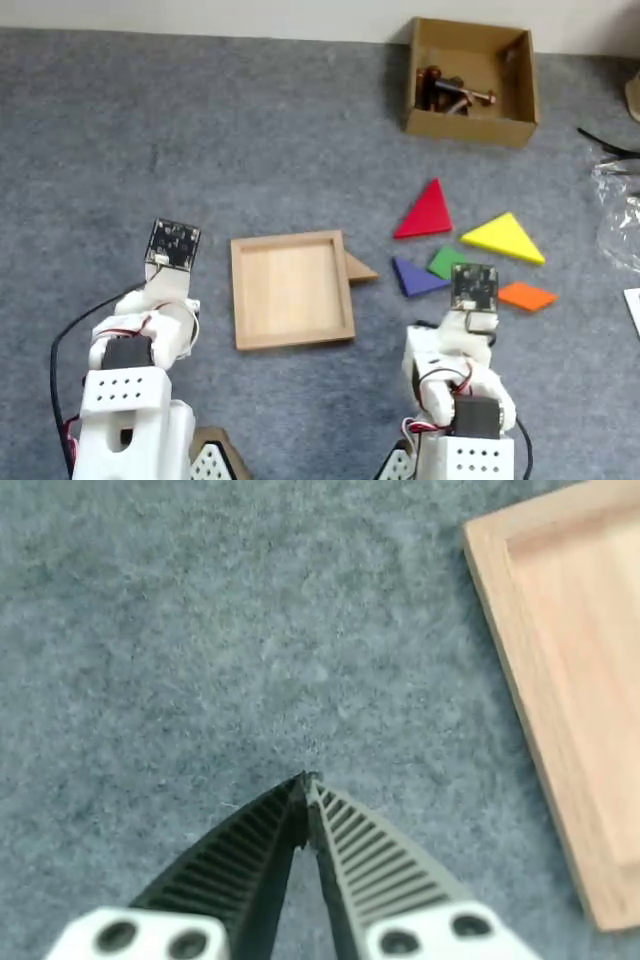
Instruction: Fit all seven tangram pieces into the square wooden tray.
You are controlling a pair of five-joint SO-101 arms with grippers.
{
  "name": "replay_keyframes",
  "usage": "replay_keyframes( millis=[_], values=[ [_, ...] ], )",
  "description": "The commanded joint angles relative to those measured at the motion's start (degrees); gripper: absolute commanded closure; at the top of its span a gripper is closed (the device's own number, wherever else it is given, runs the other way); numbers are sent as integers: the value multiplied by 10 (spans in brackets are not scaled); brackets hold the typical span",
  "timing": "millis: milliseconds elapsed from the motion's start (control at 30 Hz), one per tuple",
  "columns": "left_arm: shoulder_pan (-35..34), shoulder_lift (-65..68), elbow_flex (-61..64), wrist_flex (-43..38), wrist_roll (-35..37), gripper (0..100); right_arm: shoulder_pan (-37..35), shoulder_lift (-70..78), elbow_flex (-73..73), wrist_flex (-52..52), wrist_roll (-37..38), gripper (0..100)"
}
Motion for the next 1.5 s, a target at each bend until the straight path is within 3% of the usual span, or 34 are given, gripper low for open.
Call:
replay_keyframes(
  millis=[0,100,267,400,533,700,867,967,1167,1467],
  values=[
    [27,3,2,-5,5,993,41,-7,51,-65,6,993],
    [43,3,11,-6,5,993,80,-7,51,-103,16,988],
    [43,3,7,-4,40,995,126,-7,51,-159,149,988],
    [43,2,-8,3,55,995,141,-5,36,-155,156,988],
    [42,2,-35,47,55,995,138,-5,-4,-103,216,988],
    [11,-20,-45,57,56,995,139,-4,-94,-43,222,981],
    [0,-146,-20,120,55,995,139,-3,-146,11,272,879],
    [0,-244,23,126,55,995,140,-3,-160,23,274,847],
    [0,-419,62,221,55,995,142,29,-207,42,273,846],
    [0,-392,85,225,57,993,138,277,-351,51,235,846]
  ],
)
